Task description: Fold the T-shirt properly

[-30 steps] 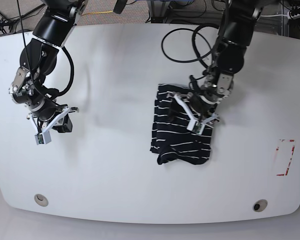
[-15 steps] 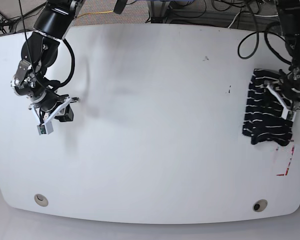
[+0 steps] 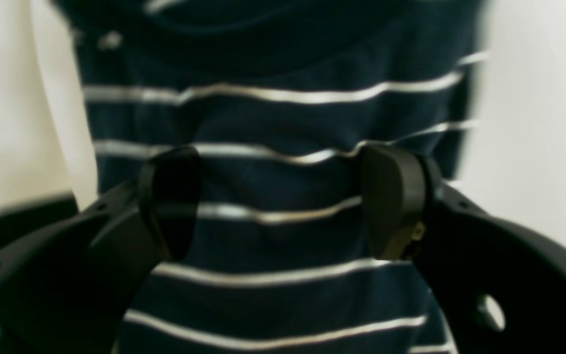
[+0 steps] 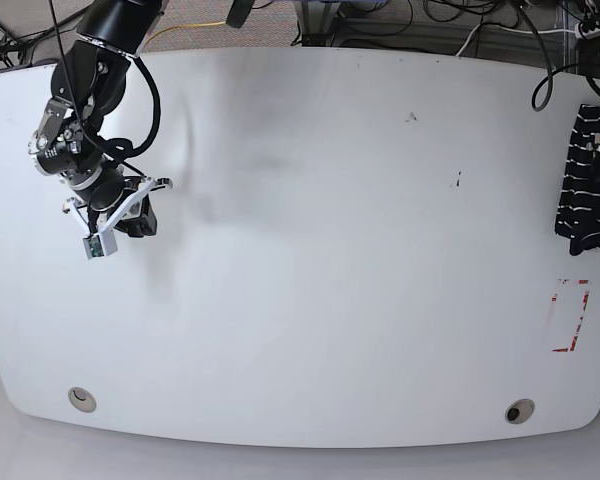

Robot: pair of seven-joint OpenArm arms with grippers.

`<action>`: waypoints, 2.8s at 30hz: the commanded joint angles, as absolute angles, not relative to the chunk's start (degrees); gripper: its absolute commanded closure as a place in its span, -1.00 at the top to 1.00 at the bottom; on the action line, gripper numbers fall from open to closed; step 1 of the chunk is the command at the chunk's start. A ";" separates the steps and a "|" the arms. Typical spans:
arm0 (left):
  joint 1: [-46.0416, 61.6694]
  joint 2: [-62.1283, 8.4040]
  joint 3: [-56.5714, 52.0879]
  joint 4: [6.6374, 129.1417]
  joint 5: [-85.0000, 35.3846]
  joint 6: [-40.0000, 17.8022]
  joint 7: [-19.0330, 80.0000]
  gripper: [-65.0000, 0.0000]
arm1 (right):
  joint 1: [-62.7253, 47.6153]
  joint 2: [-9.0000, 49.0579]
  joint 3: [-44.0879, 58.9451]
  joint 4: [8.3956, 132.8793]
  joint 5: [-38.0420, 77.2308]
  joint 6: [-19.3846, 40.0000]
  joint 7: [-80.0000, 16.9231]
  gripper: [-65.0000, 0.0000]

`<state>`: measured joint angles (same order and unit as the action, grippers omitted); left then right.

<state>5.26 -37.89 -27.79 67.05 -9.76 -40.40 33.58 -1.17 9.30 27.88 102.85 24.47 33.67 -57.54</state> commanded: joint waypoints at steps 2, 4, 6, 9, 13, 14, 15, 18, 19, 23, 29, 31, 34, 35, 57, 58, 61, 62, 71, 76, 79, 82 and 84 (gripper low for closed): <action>4.62 -39.60 -28.97 77.67 -10.24 -40.00 35.82 0.43 | -1.63 9.80 28.00 104.48 25.10 33.98 -56.22 -0.69; 4.70 -37.05 -28.97 83.21 -10.15 -40.00 37.05 0.42 | -2.95 9.80 28.00 104.48 24.92 33.98 -52.97 -0.69; 4.79 -34.24 -28.97 87.60 -9.89 -40.00 36.18 0.33 | -5.05 9.80 27.91 104.48 24.92 33.89 -48.04 -0.69; 6.29 -30.02 -28.97 92.70 -9.89 -40.00 33.71 0.16 | -8.84 10.33 26.33 104.48 24.48 33.45 -41.27 -0.69; 8.48 -23.16 -26.33 96.40 -7.60 -37.49 27.03 0.14 | -12.70 10.33 24.84 104.13 17.01 33.45 -32.66 -0.69; 9.01 -21.93 -24.75 97.19 -6.20 -36.35 25.45 0.14 | -13.85 9.71 24.84 104.13 15.08 33.45 -30.73 -0.69; 10.15 -20.62 -22.99 98.07 -4.53 -35.21 23.60 0.14 | -15.16 8.84 25.01 104.13 12.97 33.45 -28.35 -0.69; 14.81 -16.75 -19.82 99.74 -1.71 -32.84 17.89 0.14 | -19.47 6.02 26.15 104.13 6.73 33.71 -20.09 -0.69; 16.22 -15.69 -18.86 100.09 -1.45 -32.22 16.13 0.14 | -20.97 4.88 26.51 104.13 5.23 33.80 -17.63 -0.69; 24.92 -14.64 -17.19 102.81 -1.54 -30.11 10.68 0.13 | -27.74 2.15 27.38 104.31 4.09 33.89 -14.20 -0.69; 38.99 -10.86 -17.36 109.14 -1.80 -29.67 10.33 0.13 | -39.52 0.84 27.03 104.40 5.23 33.89 -8.22 -0.69; 44.00 -10.24 -17.36 109.93 -1.80 -29.67 10.33 0.13 | -42.77 0.40 27.21 104.75 6.99 33.89 -7.52 -0.69; 49.80 -8.13 -17.27 110.46 -1.80 -29.67 10.33 0.13 | -48.22 0.57 27.30 106.24 9.63 33.89 -7.34 -0.69; 52.18 -6.90 -17.27 110.29 -1.80 -29.67 10.33 0.13 | -51.03 0.66 27.30 106.59 11.12 33.89 -7.16 -0.69; 39.25 -4.70 -9.80 62.46 0.04 -26.33 7.08 0.12 | -46.81 7.08 20.18 67.47 13.93 38.46 -7.08 -0.69; 36.97 -4.62 -9.63 58.51 1.54 -24.84 6.90 0.12 | -45.23 7.60 19.21 64.92 13.93 38.02 -7.08 -0.69; 31.25 -4.62 -8.57 48.75 3.12 -22.81 5.58 0.13 | -41.63 8.66 16.92 59.91 13.76 35.56 -7.08 -0.69; 28.97 -4.62 -8.13 43.82 3.12 -22.37 4.88 0.13 | -40.13 8.84 15.69 57.89 12.88 34.42 -7.08 -0.69; 14.99 -6.02 -7.78 16.92 3.47 -21.58 -1.98 0.14 | -30.11 8.48 11.56 41.19 5.23 27.30 -0.48 -0.69; 11.38 -6.11 -5.67 12.97 3.65 -21.58 -2.24 0.13 | -24.92 8.48 11.03 33.27 4.70 25.71 1.71 -0.69; 10.51 -6.11 -3.56 12.97 3.56 -19.56 -0.04 0.13 | -22.81 8.48 11.03 30.55 3.91 24.31 2.15 -0.69; 10.33 -6.11 -2.07 12.97 3.56 -16.57 1.45 0.13 | -21.58 8.48 11.03 29.23 2.15 23.96 2.42 -0.69; 10.15 -6.02 -1.36 12.97 3.56 -16.04 1.45 0.13 | -21.23 8.40 11.03 29.05 1.19 23.96 2.42 -0.69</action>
<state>9.37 -5.56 -1.69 13.13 3.40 -16.36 0.58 -20.97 8.05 10.90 29.54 2.66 23.75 2.24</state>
